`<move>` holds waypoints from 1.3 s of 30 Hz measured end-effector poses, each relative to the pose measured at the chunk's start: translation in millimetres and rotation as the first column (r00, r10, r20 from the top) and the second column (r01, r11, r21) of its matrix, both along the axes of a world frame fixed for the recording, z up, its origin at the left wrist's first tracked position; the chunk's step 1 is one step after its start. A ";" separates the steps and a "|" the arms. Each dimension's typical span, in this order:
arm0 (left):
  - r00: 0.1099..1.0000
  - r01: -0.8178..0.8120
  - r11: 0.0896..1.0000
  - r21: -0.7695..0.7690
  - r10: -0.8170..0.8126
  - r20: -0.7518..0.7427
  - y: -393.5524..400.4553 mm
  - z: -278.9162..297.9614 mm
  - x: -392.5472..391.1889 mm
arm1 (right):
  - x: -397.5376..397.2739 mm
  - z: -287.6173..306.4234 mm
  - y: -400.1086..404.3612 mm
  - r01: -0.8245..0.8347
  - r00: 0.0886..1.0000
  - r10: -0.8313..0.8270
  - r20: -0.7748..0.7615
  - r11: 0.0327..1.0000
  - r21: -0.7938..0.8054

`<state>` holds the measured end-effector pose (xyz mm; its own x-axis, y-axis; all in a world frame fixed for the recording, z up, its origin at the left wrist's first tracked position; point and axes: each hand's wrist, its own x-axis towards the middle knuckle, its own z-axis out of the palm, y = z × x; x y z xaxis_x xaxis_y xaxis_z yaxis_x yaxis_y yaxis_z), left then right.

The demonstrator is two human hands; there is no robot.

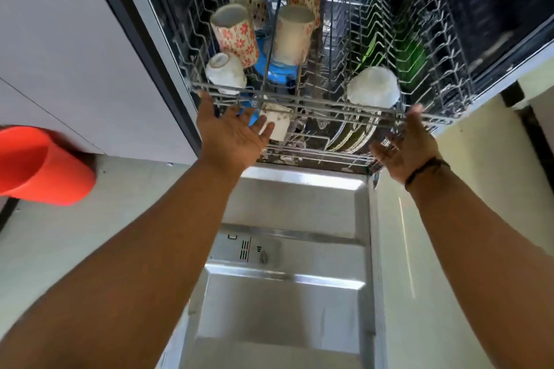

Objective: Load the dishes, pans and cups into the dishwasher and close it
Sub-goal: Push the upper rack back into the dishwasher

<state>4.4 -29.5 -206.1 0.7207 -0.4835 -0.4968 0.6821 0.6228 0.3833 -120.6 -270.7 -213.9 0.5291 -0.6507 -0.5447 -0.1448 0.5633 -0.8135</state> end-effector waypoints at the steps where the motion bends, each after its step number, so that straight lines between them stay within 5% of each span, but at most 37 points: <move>1: 1.000 0.005 1.000 0.027 -0.005 0.015 -3.1 0.6 7.2 | 3.1 0.1 -1.4 -0.011 1.000 0.011 -0.011 1.000 -0.018; 6: 0.990 0.079 0.964 0.254 -0.106 0.095 -10.5 -10.1 15.4 | 11.0 -0.4 -1.8 0.009 0.999 -0.011 -0.031 0.999 -0.038; 11: 0.989 0.053 0.945 0.322 -0.094 0.113 0.2 -27.8 16.9 | 14.7 -0.5 1.0 0.047 0.999 -0.047 -0.011 0.998 -0.039; 16: 0.997 0.057 0.883 0.466 -0.029 -0.066 -7.4 -58.3 -2.2 | 19.2 -5.0 2.4 0.086 0.996 -0.086 -0.014 0.995 -0.043; 24: 0.980 -0.085 0.996 0.005 0.085 -0.178 -61.5 -66.5 -9.1 | 13.4 -10.1 -7.5 0.066 0.998 -0.067 -0.019 0.997 -0.042; 33: 0.985 -0.155 0.973 0.172 0.166 -0.052 -39.4 -86.0 -50.2 | 10.4 -7.4 -7.9 0.058 0.998 -0.059 -0.020 0.998 -0.032; 39: 0.928 -0.209 0.798 0.565 -0.021 0.373 16.4 -8.7 -87.2 | 9.4 0.0 -4.6 0.055 0.997 -0.057 -0.055 0.998 -0.042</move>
<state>-82.9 -13.2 -214.9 0.9235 -0.1015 -0.3699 0.3836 0.2515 0.8886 -111.1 -275.3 -213.9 0.4607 -0.7007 -0.5447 -0.1595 0.5383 -0.8275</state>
